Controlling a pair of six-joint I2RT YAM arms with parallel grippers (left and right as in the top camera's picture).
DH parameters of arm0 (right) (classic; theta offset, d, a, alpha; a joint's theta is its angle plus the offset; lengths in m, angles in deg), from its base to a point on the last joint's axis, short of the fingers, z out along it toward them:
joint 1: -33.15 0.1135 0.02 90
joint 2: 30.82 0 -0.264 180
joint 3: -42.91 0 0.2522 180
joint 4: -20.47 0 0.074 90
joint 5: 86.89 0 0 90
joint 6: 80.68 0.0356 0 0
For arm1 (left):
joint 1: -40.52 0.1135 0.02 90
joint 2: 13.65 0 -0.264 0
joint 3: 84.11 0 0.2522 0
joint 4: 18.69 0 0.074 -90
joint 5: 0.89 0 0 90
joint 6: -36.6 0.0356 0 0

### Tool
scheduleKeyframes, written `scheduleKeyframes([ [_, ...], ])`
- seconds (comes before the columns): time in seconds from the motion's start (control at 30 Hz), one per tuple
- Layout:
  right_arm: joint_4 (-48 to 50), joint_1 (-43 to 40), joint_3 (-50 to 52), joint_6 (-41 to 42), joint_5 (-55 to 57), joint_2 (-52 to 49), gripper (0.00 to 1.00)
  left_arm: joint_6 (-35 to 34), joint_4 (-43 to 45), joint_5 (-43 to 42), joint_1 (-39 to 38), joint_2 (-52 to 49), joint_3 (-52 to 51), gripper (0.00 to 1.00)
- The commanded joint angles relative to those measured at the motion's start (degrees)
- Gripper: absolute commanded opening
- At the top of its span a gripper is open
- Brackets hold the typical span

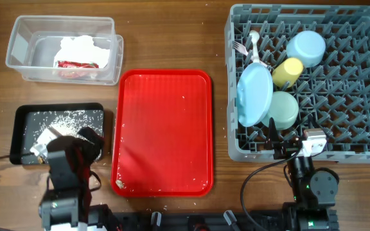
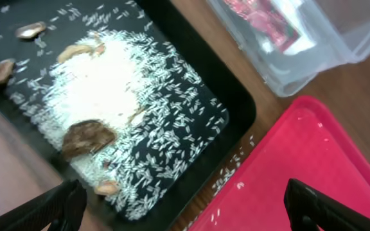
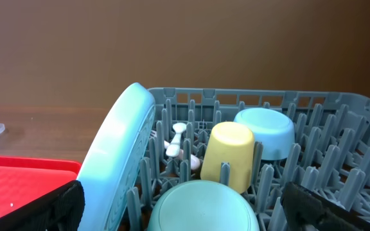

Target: Sort waste into correct bins and load items into the dishwasher rack

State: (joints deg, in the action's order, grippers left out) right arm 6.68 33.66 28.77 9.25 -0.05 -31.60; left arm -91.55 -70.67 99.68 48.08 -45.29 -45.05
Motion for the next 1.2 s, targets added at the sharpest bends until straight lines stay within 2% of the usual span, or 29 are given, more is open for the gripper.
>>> scheduleKeyframes([
  [0.0, 0.11, 0.28, 0.09, 0.66, 0.00, 0.57, 0.99, 5.51, 1.66, -2.25, -0.55, 5.86, -6.23, 1.00],
  [0.17, 0.11, 0.28, 0.09, 0.66, 0.00, 0.57, 1.00, 18.12, 9.97, -10.93, -0.76, 10.67, -11.74, 1.00],
  [0.23, 0.11, 0.28, 0.09, 0.66, 0.00, 0.57, 1.00, 19.78, 13.03, -11.69, -1.18, 12.72, -13.75, 1.00],
  [0.7, 0.11, 0.28, 0.09, 0.68, 0.00, 0.57, 1.00, 19.76, 18.60, -11.61, -4.94, 31.41, -19.23, 1.00],
  [0.9, 0.11, 0.28, 0.09, 0.66, 0.00, 0.57, 1.00, 19.71, 33.68, -12.33, -4.94, 31.50, -24.65, 1.00],
  [1.17, 0.11, 0.28, 0.09, 0.66, 0.00, 0.57, 1.00, 19.78, 33.92, -11.82, -4.98, 31.50, -24.96, 1.00],
])
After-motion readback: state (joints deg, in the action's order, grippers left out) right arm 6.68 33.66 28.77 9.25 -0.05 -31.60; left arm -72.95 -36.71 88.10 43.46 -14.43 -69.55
